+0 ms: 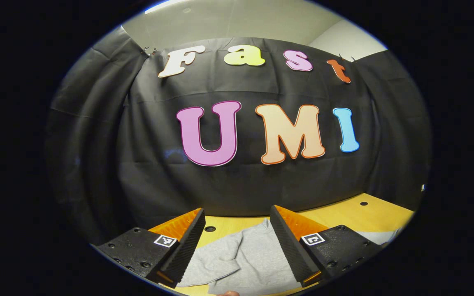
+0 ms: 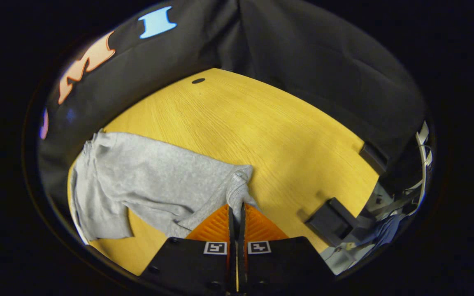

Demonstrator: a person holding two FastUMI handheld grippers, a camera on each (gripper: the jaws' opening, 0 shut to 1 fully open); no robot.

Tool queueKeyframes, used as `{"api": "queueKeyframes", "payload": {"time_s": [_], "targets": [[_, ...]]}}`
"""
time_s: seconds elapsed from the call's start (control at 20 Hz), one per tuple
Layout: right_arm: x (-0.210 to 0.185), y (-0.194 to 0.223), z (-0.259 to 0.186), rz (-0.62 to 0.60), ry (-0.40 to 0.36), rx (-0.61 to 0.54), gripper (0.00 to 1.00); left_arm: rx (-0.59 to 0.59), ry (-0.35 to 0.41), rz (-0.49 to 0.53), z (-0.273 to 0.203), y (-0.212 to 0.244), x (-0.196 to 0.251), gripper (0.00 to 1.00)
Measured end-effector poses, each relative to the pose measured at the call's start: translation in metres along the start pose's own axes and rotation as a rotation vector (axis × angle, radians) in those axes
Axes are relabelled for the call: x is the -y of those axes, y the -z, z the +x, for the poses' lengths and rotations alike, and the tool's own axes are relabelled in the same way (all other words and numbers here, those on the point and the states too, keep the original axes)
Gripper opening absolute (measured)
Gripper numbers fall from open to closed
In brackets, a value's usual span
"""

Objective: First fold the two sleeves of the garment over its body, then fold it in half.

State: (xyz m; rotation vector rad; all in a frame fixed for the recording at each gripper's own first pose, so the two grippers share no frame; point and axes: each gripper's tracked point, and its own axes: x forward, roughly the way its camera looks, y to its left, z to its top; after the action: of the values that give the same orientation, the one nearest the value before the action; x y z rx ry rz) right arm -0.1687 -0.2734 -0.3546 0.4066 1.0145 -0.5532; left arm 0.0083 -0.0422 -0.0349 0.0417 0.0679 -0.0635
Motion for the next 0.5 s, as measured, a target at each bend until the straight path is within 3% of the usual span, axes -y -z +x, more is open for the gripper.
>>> {"api": "queueKeyframes", "payload": {"time_s": [0.5], "targets": [[-0.115, -0.064, -0.030, -0.056, -0.205, 0.116, 0.04, 0.012, -0.053, 0.020, -0.014, -0.004, -0.031, 0.94]]}}
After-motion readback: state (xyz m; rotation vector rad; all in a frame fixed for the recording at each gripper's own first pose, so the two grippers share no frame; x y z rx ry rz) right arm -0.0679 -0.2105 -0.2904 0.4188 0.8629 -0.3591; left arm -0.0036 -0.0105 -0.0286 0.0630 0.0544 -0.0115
